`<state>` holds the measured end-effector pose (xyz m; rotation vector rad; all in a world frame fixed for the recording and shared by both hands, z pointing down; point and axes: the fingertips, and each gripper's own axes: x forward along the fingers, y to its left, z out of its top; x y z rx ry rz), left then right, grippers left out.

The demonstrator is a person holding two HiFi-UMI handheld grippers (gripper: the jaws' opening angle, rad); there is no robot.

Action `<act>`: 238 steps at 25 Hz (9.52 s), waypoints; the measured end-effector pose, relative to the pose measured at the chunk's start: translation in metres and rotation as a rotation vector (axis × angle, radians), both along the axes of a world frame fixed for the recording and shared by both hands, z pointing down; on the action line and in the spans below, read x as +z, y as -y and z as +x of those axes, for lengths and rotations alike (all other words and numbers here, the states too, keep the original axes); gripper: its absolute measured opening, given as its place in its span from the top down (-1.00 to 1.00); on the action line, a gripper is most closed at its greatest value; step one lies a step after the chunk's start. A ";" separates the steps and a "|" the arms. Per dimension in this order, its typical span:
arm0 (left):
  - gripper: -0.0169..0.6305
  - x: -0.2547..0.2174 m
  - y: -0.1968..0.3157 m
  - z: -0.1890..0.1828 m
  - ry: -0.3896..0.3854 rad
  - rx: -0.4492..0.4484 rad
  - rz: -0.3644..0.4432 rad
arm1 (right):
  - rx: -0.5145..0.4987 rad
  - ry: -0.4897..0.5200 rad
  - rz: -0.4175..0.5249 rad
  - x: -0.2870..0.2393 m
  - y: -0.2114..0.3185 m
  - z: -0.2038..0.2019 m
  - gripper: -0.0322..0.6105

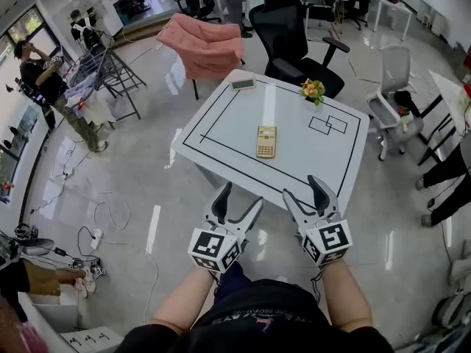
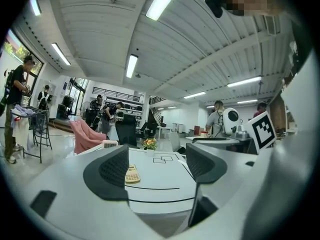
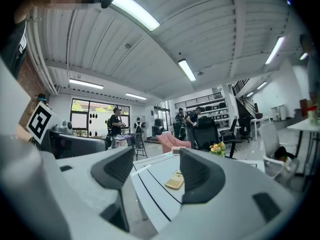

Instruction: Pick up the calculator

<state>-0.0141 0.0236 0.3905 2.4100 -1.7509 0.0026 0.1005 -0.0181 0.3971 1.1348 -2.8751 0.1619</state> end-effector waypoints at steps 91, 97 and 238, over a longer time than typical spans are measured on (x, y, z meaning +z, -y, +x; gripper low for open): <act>-0.12 0.121 0.241 -0.129 -0.117 0.317 -0.340 | 0.421 -0.392 -0.635 0.258 0.225 -0.136 -0.15; -0.12 0.136 0.249 -0.118 -0.146 0.334 -0.390 | 0.387 -0.373 -0.658 0.258 0.227 -0.136 -0.15; 0.70 0.030 -0.079 -0.017 -0.314 0.166 -0.240 | 0.098 -0.091 -0.015 0.004 -0.091 -0.006 0.90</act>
